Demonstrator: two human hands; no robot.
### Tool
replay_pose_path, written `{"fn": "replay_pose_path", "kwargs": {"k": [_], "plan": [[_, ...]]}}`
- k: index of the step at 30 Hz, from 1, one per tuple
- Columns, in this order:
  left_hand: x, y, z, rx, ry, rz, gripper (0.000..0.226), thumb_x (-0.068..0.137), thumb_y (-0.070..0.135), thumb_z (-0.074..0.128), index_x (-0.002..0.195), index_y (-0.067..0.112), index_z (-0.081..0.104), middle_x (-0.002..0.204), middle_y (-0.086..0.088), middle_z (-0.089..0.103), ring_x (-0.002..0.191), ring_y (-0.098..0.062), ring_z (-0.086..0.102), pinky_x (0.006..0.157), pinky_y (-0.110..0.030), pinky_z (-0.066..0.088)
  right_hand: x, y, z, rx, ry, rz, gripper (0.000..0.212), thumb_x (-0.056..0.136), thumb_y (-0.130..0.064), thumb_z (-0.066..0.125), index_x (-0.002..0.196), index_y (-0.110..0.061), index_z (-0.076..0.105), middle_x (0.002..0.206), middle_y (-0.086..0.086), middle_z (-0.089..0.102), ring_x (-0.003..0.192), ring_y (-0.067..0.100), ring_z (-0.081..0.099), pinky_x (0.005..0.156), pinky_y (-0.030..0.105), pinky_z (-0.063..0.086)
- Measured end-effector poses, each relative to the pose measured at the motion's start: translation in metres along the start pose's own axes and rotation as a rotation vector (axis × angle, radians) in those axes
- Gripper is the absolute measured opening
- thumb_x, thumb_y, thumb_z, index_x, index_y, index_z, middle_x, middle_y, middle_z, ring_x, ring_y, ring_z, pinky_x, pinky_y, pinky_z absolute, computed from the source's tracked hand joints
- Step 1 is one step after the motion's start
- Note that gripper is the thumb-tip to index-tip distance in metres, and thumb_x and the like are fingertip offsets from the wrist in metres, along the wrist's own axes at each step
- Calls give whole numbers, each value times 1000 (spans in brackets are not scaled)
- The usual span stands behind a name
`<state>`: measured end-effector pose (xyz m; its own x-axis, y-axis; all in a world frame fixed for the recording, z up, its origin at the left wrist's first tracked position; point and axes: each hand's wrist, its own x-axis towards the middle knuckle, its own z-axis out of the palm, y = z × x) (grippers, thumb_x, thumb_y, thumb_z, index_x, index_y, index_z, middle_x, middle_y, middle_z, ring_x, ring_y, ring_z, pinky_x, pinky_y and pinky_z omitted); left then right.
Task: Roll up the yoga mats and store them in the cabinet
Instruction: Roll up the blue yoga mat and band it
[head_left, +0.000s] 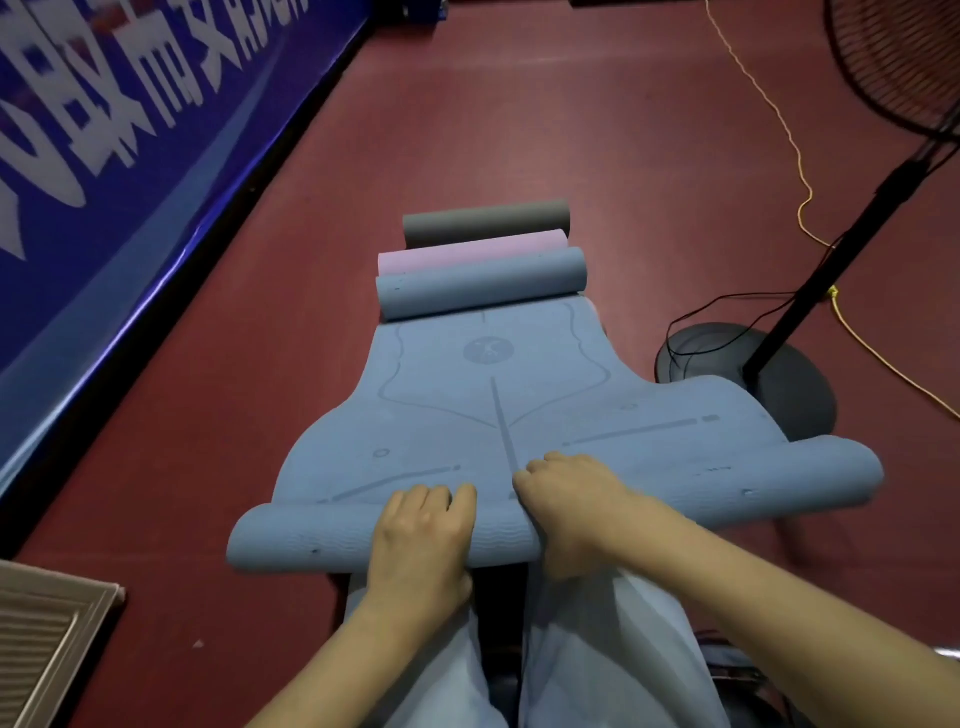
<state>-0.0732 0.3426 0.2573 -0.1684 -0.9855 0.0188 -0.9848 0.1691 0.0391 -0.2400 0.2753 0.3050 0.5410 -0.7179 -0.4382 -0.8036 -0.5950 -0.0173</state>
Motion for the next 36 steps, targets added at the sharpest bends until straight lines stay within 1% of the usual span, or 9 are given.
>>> {"fn": "replay_pose_path", "kwargs": {"k": [2,7,13,18,21,24,28,33,36], "plan": [[8,1,-12,-3,-102,-17,49,44,10,75,84,21,49,71,1,57,69,-26,57,61,-32,33,-7,-10,21,-83,299,35,53,56,-20,79,102,-17,52,102,7,53,97,29,51,75,39,39],[27,3,-28,17,-190,5,33,72,21,63,96,22,40,99,1,64,96,-26,62,68,-32,33,-4,-14,52,-126,582,63,44,38,-7,64,78,-18,51,75,3,49,70,26,48,65,36,34],[23,-7,-6,-44,-21,25,47,54,21,63,100,23,54,99,3,46,92,-24,47,74,-33,28,18,2,6,-56,153,-83,43,72,-23,74,108,-18,53,109,4,58,101,27,59,82,37,41],[20,-7,4,-8,96,60,55,35,17,72,89,16,60,77,-2,52,67,-27,50,60,-37,40,44,15,-15,116,-219,-38,46,56,-32,81,97,-22,62,92,0,67,82,24,67,75,37,60],[26,-9,3,39,77,60,52,31,12,71,80,17,56,67,-1,51,59,-27,50,56,-34,37,41,10,-12,66,-126,-30,43,62,-31,80,100,-21,62,98,1,66,89,25,67,72,32,53],[37,-9,-2,47,-3,75,48,35,15,70,75,22,45,63,1,53,58,-25,54,58,-31,33,26,2,5,17,197,1,36,70,-25,72,99,-20,53,101,2,62,95,27,64,73,32,44],[49,-4,-16,113,-117,100,31,72,20,64,90,20,38,91,0,63,85,-26,62,69,-32,29,20,-2,29,-95,499,-26,55,32,-17,82,78,-21,52,70,0,56,65,23,57,56,31,33],[50,-6,-12,-27,-58,39,32,69,22,68,93,23,46,92,4,62,88,-23,58,69,-31,27,28,10,0,30,202,-69,33,67,-27,69,91,-24,47,97,0,62,93,25,60,69,32,38],[44,-11,2,-35,45,18,42,44,18,72,83,21,57,75,6,57,74,-23,54,63,-31,30,45,18,-20,145,-83,-35,38,62,-27,74,97,-26,59,94,-2,65,85,23,65,65,30,48]]}}
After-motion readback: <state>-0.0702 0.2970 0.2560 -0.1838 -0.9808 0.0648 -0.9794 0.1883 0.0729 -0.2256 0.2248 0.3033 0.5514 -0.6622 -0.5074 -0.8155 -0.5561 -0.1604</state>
